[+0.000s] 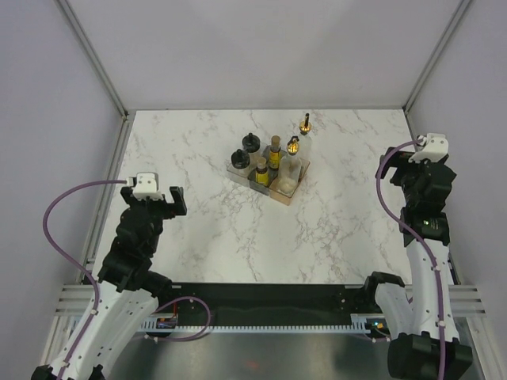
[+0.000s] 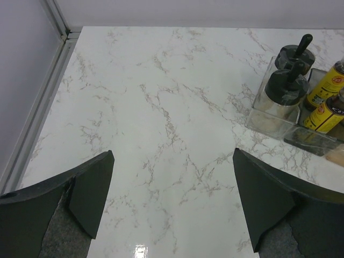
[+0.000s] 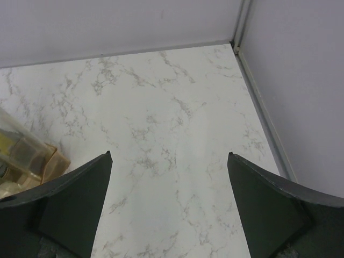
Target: Organize the condiment bottles
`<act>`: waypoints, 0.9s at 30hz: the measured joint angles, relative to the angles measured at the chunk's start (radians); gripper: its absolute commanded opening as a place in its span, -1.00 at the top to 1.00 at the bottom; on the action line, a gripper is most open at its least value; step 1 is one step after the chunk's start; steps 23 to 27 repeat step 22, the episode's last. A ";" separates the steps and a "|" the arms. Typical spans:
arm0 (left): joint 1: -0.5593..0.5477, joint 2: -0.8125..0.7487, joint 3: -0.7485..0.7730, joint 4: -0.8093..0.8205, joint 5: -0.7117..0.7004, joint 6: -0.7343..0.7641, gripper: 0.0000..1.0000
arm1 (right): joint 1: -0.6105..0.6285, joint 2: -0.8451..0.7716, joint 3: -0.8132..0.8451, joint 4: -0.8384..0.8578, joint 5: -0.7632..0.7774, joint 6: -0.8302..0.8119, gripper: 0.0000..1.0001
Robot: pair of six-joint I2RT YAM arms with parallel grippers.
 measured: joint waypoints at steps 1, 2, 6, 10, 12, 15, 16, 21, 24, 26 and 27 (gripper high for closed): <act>0.000 0.000 -0.001 -0.001 0.000 0.000 -1.00 | 0.000 -0.005 -0.003 0.004 0.028 0.013 -0.96; 0.000 0.000 -0.002 -0.001 0.000 0.000 -1.00 | 0.000 -0.014 -0.010 0.008 0.064 0.027 -0.96; 0.000 0.000 -0.002 0.000 0.000 0.000 -1.00 | 0.000 -0.065 -0.039 0.011 0.180 0.072 -0.96; 0.000 0.000 -0.002 0.000 0.002 0.000 -0.99 | 0.000 -0.084 -0.046 0.015 0.241 0.106 -0.96; 0.000 0.000 -0.002 0.000 0.004 0.000 -0.99 | 0.000 -0.082 -0.046 0.015 0.256 0.116 -0.96; 0.000 0.000 -0.002 0.000 0.007 0.000 -1.00 | 0.000 -0.081 -0.046 0.015 0.269 0.122 -0.96; 0.000 0.000 -0.002 0.000 0.008 0.000 -1.00 | 0.000 -0.081 -0.046 0.015 0.274 0.124 -0.96; 0.000 0.000 -0.002 0.000 0.008 0.000 -1.00 | 0.000 -0.081 -0.046 0.015 0.285 0.125 -0.96; 0.000 0.000 -0.002 0.000 0.008 0.000 -0.99 | 0.000 -0.081 -0.046 0.015 0.286 0.125 -0.96; 0.000 0.000 -0.002 0.000 0.008 0.000 -0.99 | 0.000 -0.081 -0.046 0.015 0.286 0.125 -0.96; 0.000 0.000 -0.002 0.000 0.008 0.000 -0.99 | 0.000 -0.081 -0.046 0.015 0.286 0.125 -0.96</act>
